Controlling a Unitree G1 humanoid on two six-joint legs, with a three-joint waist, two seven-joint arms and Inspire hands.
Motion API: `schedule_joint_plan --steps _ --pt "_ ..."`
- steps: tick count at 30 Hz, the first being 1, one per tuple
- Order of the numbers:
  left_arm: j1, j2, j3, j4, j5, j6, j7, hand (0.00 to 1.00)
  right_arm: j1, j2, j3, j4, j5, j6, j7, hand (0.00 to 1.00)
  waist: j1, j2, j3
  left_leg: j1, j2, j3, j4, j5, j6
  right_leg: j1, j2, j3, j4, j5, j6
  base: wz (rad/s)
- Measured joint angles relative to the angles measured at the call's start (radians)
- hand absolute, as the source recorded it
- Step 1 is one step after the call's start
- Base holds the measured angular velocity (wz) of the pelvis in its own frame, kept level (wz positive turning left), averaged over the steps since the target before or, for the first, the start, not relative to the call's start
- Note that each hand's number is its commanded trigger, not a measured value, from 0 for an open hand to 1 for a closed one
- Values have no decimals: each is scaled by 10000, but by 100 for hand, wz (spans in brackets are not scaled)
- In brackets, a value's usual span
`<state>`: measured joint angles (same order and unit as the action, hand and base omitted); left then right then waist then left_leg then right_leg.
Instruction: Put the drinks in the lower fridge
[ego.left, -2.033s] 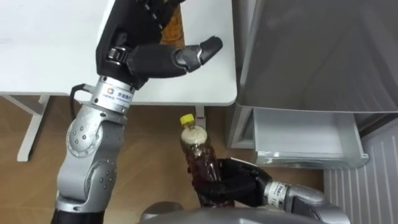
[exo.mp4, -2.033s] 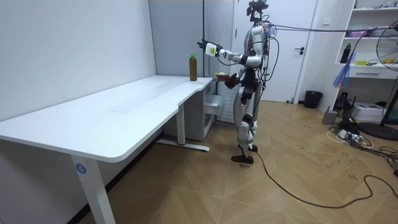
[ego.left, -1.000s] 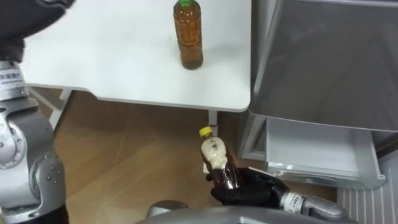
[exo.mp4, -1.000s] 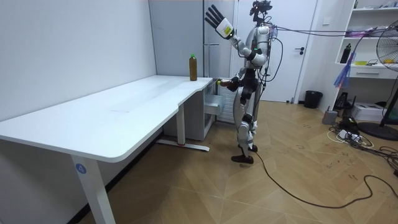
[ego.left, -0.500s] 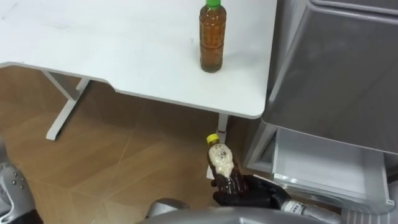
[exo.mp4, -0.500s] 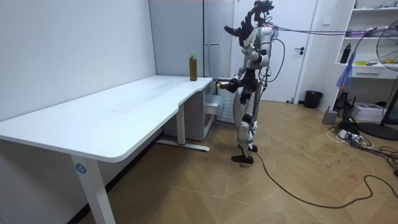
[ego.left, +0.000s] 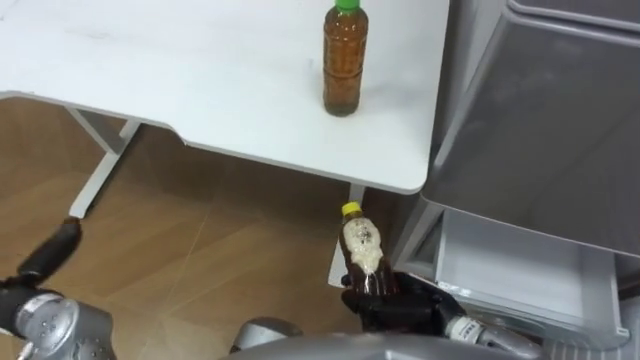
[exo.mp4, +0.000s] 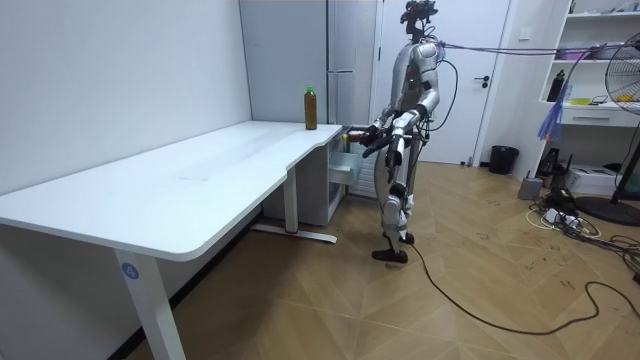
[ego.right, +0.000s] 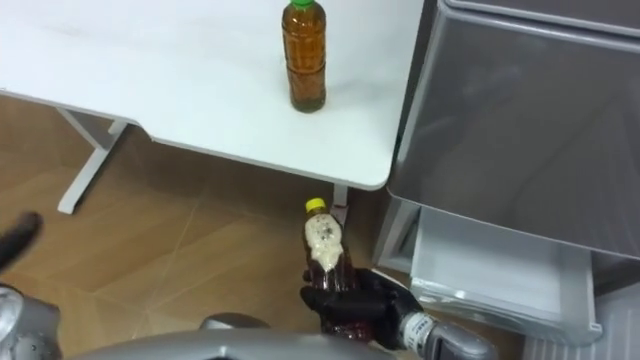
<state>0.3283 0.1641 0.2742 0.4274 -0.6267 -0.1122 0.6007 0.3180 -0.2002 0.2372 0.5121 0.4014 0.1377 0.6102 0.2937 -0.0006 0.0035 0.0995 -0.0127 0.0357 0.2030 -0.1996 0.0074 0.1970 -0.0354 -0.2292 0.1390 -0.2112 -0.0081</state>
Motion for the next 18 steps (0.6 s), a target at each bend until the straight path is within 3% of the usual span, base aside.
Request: schedule_joint_plan --steps 3,5,10,12,14,18 --pt "77 23 -681 1187 -44 426 -514 0 -150 -94 237 23 345 329 -204 100 -218 -11 20 -24 5 -29 -1 -9 -6 -12 9 -47 -1 0 0 2" --pt "-65 125 -1200 2876 -106 690 -1138 0 -247 -185 394 236 770 444 -229 100 -385 27 38 -3 9 -38 -53 -11 -8 13 15 -53 12 0 0 0" --pt "-116 143 -1160 5681 28 1552 -2642 0 -323 -249 356 804 778 701 -260 100 -490 30 41 162 83 383 -162 -51 -32 -51 60 360 7 5 -10 -21" --pt "-10 166 -1264 6454 1023 1970 -3339 0 -343 -328 259 932 601 942 -265 100 -538 61 49 96 123 432 -122 -127 -22 -60 69 370 9 5 -9 -8" --pt "-62 374 -2305 7035 2763 2547 -4232 0 -518 -414 285 932 655 1145 -262 100 -993 2 74 -165 143 314 37 -189 -10 -147 59 213 0 2 -4 21" --pt "-487 381 -3334 7357 4544 2916 -5132 0 -896 -456 512 1023 997 1136 -239 100 -1267 -54 52 -215 129 360 35 -174 -29 -227 86 280 1 3 -7 -2"
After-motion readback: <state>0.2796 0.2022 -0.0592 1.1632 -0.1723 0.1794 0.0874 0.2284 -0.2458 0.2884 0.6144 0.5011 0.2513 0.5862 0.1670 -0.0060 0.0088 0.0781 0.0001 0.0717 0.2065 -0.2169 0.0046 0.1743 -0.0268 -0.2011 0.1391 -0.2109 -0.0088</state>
